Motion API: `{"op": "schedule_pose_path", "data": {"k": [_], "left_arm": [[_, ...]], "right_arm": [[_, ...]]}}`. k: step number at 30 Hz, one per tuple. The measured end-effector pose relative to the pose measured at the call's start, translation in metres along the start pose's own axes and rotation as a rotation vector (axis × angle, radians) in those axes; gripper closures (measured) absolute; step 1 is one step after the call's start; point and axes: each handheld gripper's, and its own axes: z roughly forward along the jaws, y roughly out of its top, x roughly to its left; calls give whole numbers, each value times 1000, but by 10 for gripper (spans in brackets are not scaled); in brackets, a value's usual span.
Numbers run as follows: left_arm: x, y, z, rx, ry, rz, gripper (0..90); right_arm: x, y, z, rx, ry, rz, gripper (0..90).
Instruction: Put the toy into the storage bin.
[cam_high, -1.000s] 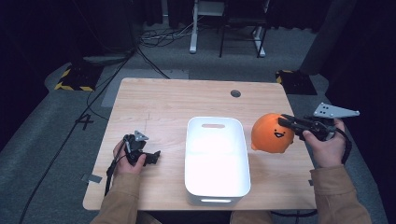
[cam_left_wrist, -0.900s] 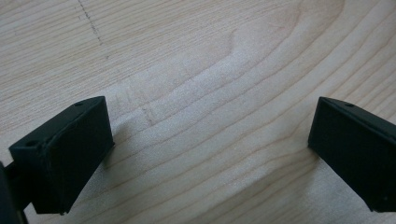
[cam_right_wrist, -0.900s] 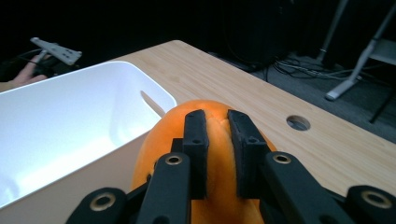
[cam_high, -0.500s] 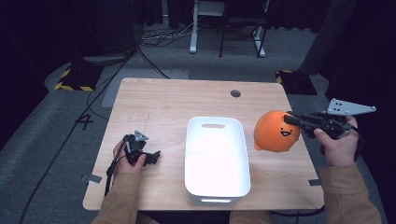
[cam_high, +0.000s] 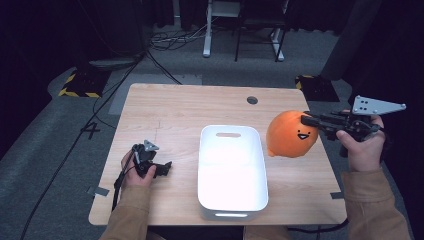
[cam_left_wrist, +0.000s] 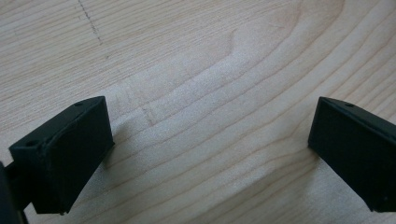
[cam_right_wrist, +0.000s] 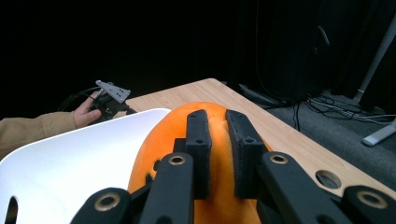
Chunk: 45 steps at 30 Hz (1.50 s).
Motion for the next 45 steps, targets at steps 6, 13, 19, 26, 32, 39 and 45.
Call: {"op": "schedule_pose_path", "data": {"k": [6,13,19,26,32,39,45], "left_arm": [[0,0,0,0,0,-2,1],[0,0,0,0,0,-2,1],[0,0,0,-1,0,-2,1],[0,0,0,-1,0,-2,1],[0,0,0,-1,1,-2,1],[0,0,0,0,1,-1,1],[0,0,0,0,0,-2,1]], "right_arm": [[4,11,16,-21,26,-15,805],[11,24,37,-19,57,-30,805],[18,30,54,-18,80,-42,805],[24,33,75,-14,104,-42,804],[28,34,89,-26,116,-42,804],[33,36,103,-33,120,-45,803],[37,35,115,-34,128,-46,803]]}}
